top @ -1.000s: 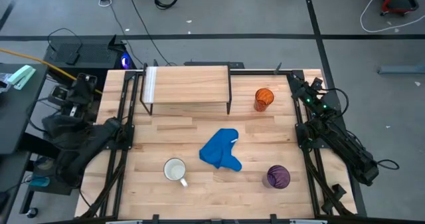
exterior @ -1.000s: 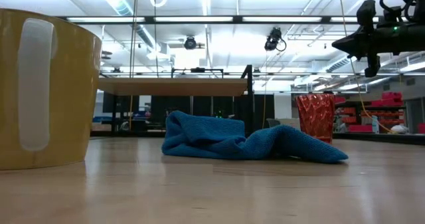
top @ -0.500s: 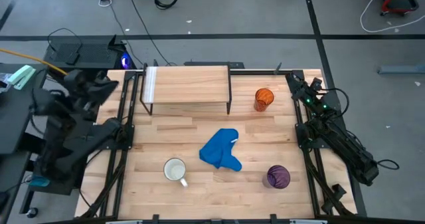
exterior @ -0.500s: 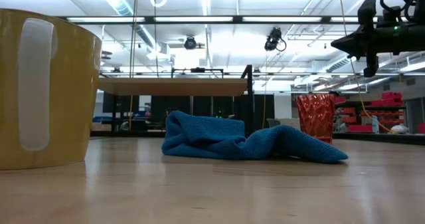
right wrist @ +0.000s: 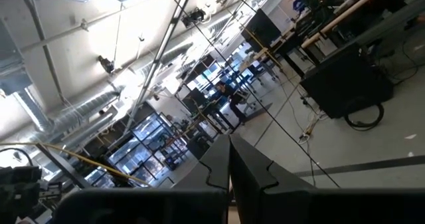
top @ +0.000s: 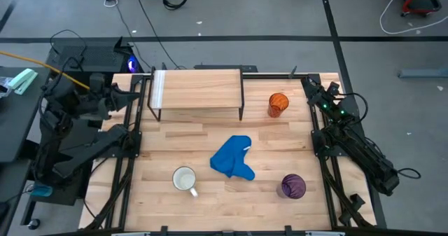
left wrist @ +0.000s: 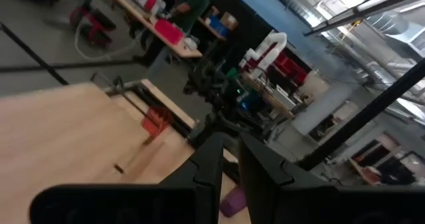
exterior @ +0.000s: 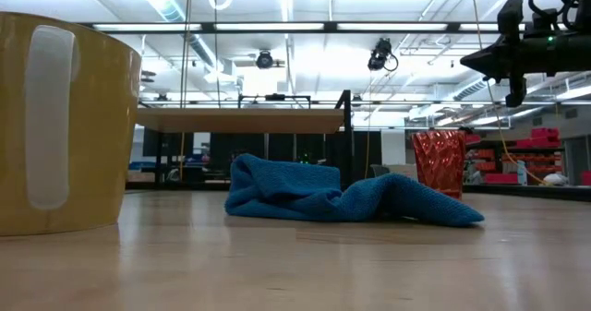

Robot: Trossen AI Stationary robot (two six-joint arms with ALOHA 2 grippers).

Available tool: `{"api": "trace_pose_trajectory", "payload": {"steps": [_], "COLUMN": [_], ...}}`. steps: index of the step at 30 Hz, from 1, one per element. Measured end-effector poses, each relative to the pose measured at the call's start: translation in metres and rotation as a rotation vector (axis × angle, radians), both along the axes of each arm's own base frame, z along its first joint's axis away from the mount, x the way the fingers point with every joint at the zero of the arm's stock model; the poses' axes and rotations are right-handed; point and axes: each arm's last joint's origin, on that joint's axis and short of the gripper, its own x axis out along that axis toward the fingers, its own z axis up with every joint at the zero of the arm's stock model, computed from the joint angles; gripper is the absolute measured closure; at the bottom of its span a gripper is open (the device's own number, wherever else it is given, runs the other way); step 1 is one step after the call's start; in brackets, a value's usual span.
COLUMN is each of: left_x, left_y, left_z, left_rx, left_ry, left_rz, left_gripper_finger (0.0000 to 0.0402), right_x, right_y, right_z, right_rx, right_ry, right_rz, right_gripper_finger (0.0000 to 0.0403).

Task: Stack small to large cups/mugs on shelf
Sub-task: Move the orange glass to the center of the table

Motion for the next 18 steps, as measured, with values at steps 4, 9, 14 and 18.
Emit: {"api": "trace_pose_trajectory", "payload": {"steps": [4, 9, 14, 18], "left_x": [0.004, 0.022, 0.053, 0.085], "left_y": [0.008, 0.032, 0.053, 0.06], "left_z": [0.001, -0.004, -0.005, -0.005], "left_rx": [0.068, 0.042, 0.061, 0.071], "left_ry": [-0.009, 0.011, -0.024, -0.047], "left_rz": [0.063, 0.052, -0.059, -0.161], "left_gripper_finger": [0.0351, 0.0351, 0.035, 0.0351], "right_x": [0.0, 0.0, 0.0, 0.0], "right_y": [0.0, 0.0, 0.0, 0.0], "right_z": [0.0, 0.0, 0.0, 0.0], "right_rx": [-0.004, -0.004, 0.014, 0.014], "right_ry": [0.004, 0.003, -0.015, -0.016], "right_rz": [-0.003, -0.005, 0.001, 0.002], "right_gripper_finger": [0.0386, 0.0386, 0.0386, 0.0386]}}
